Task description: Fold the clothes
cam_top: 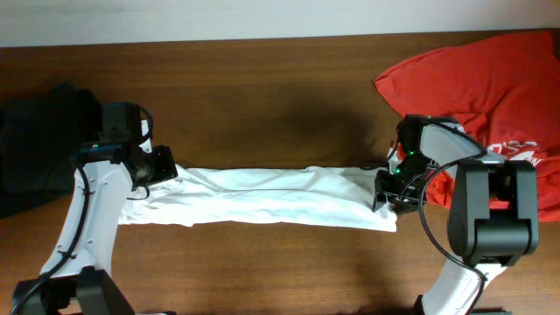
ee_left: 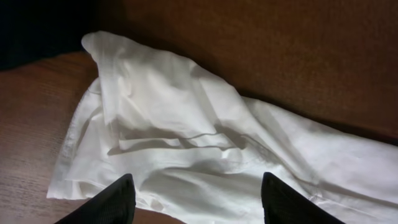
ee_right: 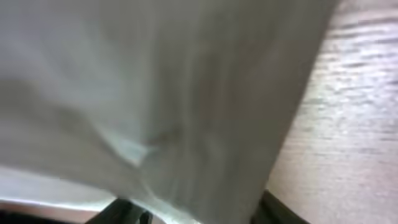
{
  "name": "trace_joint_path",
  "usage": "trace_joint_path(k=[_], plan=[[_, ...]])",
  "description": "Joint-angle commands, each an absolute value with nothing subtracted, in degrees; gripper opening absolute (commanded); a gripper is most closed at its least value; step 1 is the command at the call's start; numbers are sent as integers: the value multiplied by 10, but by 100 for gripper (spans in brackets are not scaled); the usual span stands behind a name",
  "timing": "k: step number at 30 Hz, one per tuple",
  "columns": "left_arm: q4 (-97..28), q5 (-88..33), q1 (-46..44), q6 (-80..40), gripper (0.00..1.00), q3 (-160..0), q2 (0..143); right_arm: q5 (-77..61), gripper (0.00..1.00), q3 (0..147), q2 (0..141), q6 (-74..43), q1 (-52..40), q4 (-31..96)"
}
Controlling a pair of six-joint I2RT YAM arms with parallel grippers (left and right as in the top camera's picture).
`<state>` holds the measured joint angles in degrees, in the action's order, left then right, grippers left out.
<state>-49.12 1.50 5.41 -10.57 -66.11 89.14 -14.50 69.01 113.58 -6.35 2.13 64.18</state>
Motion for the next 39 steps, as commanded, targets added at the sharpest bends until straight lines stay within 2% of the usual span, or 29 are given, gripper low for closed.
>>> trace_joint_path(k=[1,4,9,13,17,18,21,22,23,24,26,28,31,34,39], plan=[[-502,8,54,-107,64,-665,888,-159,47,677,1150,-64,23,583],[-505,8,54,-107,64,-665,888,-106,54,688,1150,-64,25,576],[-506,8,54,-107,64,-665,888,-99,54,717,1150,-79,68,585],[-507,9,54,-107,65,-665,888,-98,59,712,1150,-77,36,591],[-515,9,54,-106,65,-665,888,-103,59,703,1152,-80,10,591],[-515,9,54,-106,65,-665,888,-103,58,699,1152,-80,8,588],[-515,9,54,-106,65,-665,888,-121,40,685,1152,-80,7,580],[-515,9,54,-106,66,-665,888,-120,25,681,1152,-79,7,578],[-515,9,54,-106,65,-665,888,-120,19,681,1152,-79,7,578],[-516,9,54,-106,65,-665,888,-120,5,681,1152,-79,7,578],[-518,14,54,-106,65,-665,888,-98,4,691,1152,-78,13,586],[-518,15,54,-106,65,-665,888,-27,4,740,1144,-100,40,637],[-519,16,54,-106,65,-665,888,-19,4,842,1118,-89,57,725],[-519,19,54,-106,65,-665,888,-42,4,869,1107,-94,-25,747],[-519,19,54,-107,66,-665,888,-73,4,868,1110,-181,-213,674]])
